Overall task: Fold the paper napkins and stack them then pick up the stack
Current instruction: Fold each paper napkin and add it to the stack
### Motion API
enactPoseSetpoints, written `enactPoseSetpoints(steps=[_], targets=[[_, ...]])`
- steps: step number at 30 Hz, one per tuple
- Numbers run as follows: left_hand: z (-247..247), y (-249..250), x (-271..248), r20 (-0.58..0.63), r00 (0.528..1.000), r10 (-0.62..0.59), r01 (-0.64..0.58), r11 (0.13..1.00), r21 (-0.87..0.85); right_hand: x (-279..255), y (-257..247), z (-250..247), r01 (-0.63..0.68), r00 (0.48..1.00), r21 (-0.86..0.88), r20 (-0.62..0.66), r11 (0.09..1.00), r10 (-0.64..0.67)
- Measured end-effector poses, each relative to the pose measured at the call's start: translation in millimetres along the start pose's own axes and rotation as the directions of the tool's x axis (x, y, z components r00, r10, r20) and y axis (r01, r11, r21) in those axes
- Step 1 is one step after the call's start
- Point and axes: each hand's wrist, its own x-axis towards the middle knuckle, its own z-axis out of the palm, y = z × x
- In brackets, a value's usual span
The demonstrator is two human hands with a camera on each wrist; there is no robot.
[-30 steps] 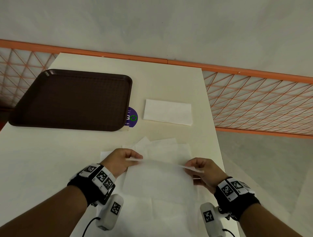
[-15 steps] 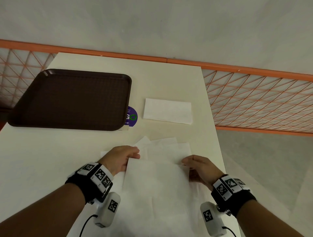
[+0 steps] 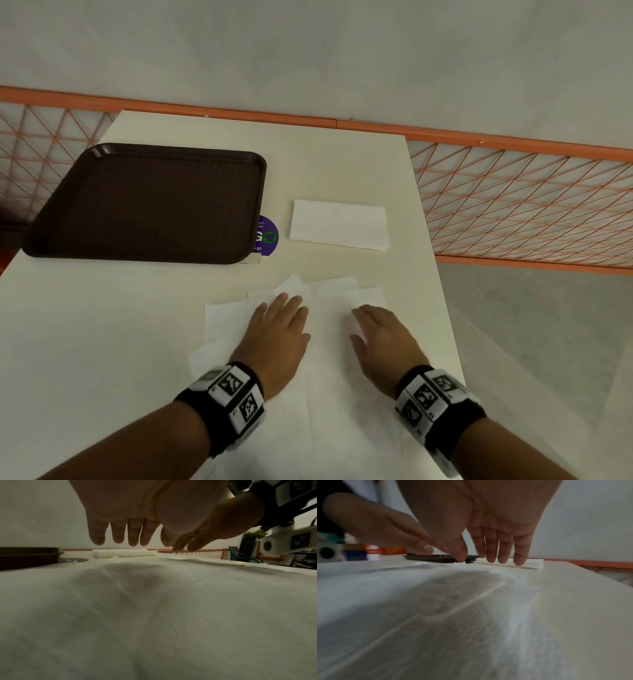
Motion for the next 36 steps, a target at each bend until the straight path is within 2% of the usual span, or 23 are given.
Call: enactPoseSetpoints(steps=[2,4,10,13,15,18,20,21,23,26,31,34,36], targets=[[4.1,16.2,-6.7,0.041,0.999,-0.008,0.008,1.000,0.009,-8.4,-11.9,10.7,0.084,0.993,-0.093,0.093,0.992,-0.076],[15.3,21.6,-10.7,0.093,0.995,-0.021,0.017,0.999,0.043,-15.3,-17.5,30.8,0.103,0.979,-0.113,0.189,0.988,-0.080],[37.3,0.5,-23.8,0.276,0.960,-0.048,0.021,0.995,0.101,-22.2,-0.1,51.8,0.109,0.986,-0.205,0.149,0.973,-0.079],[34.9,-11.1,-26.3,0.284,0.955,-0.080,0.053,0.994,0.100,-28.4,18.8,45.1,0.040,0.987,-0.271,0.163,0.962,0.005],[24.0,-10.1,-26.6,0.241,0.962,-0.129,0.105,0.989,0.107,-33.3,27.2,41.5,-0.039,0.981,-0.270,0.173,0.962,0.088],[4.5,-1.9,-19.3,0.313,0.936,-0.162,0.134,0.985,0.110,-34.4,27.2,35.7,-0.047,0.985,-0.251,0.151,0.967,0.087],[-7.7,2.4,-6.9,0.250,0.954,-0.165,0.134,0.982,0.137,-27.7,19.1,24.0,-0.038,0.985,-0.237,0.154,0.971,0.076],[-15.2,3.3,1.4,0.258,0.951,-0.173,0.141,0.980,0.138,-23.5,16.0,18.2,-0.040,0.989,-0.250,0.130,0.967,0.074],[-27.7,4.5,15.0,0.346,0.913,-0.216,0.188,0.976,0.111,-13.5,10.3,4.7,-0.047,0.988,-0.257,0.129,0.965,0.082],[-35.5,7.0,28.9,0.457,0.848,-0.268,0.272,0.960,0.058,1.3,8.1,-10.7,-0.093,0.971,-0.224,0.193,0.970,0.138],[-42.7,11.2,34.8,0.541,0.790,-0.287,0.311,0.949,0.049,17.8,6.2,-18.6,-0.143,0.919,-0.197,0.339,0.970,0.204],[-45.3,13.8,31.8,0.539,0.801,-0.260,0.277,0.960,0.050,18.2,2.0,-21.7,-0.136,0.919,-0.225,0.335,0.965,0.207],[-45.7,13.0,27.4,0.529,0.818,-0.228,0.279,0.960,-0.017,12.8,-1.0,-23.0,-0.090,0.943,-0.269,0.288,0.959,0.169]])
